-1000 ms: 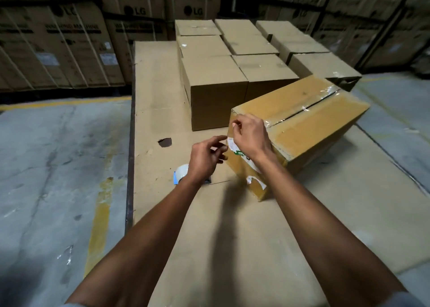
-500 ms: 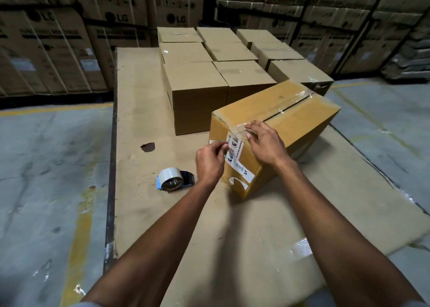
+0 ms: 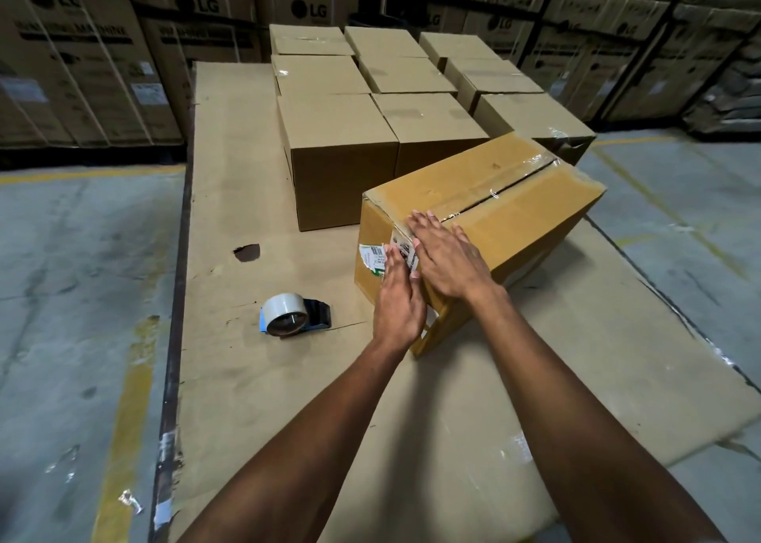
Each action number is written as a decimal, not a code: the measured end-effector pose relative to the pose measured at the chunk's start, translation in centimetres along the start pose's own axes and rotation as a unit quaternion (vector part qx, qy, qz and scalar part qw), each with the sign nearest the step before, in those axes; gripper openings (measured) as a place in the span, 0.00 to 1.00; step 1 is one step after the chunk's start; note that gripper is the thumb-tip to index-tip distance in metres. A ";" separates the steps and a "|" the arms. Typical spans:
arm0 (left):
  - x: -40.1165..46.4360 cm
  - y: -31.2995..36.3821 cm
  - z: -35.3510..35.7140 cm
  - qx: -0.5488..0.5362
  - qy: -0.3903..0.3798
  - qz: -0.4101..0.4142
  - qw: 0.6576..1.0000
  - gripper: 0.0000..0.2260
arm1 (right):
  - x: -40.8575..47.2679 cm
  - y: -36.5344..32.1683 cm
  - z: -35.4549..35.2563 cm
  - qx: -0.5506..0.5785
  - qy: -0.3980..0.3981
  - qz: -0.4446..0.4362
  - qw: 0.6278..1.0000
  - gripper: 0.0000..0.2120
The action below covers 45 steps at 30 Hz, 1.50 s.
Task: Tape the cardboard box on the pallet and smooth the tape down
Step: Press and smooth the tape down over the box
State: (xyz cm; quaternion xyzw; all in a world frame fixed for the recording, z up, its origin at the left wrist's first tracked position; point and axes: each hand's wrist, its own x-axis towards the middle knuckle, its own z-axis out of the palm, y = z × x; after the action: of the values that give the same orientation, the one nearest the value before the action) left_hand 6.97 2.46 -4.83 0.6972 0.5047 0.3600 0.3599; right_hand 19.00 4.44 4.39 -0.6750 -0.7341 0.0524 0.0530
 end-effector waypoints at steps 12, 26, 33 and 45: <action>-0.6 1.5 -1.6 -0.062 0.130 -0.004 0.990 0.23 | -0.3 0.1 -0.1 0.067 0.042 0.001 0.997 0.26; 0.4 2.5 -8.9 -0.434 0.185 -0.151 0.868 0.15 | -1.4 -5.2 -1.8 0.239 0.083 -0.019 0.967 0.12; -0.6 2.9 -10.2 -0.483 0.185 -0.165 0.840 0.14 | -2.2 -7.4 -1.3 0.263 0.127 -0.006 0.956 0.06; -0.9 1.4 -11.8 -0.481 0.227 -0.189 0.826 0.09 | -3.5 -8.2 -2.5 0.351 0.060 0.057 0.933 0.08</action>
State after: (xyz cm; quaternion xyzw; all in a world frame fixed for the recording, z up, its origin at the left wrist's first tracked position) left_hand -2.78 2.94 1.92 0.2255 0.4568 0.6303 0.5858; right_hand 11.57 0.31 8.08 -0.6561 -0.6243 0.2688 0.3278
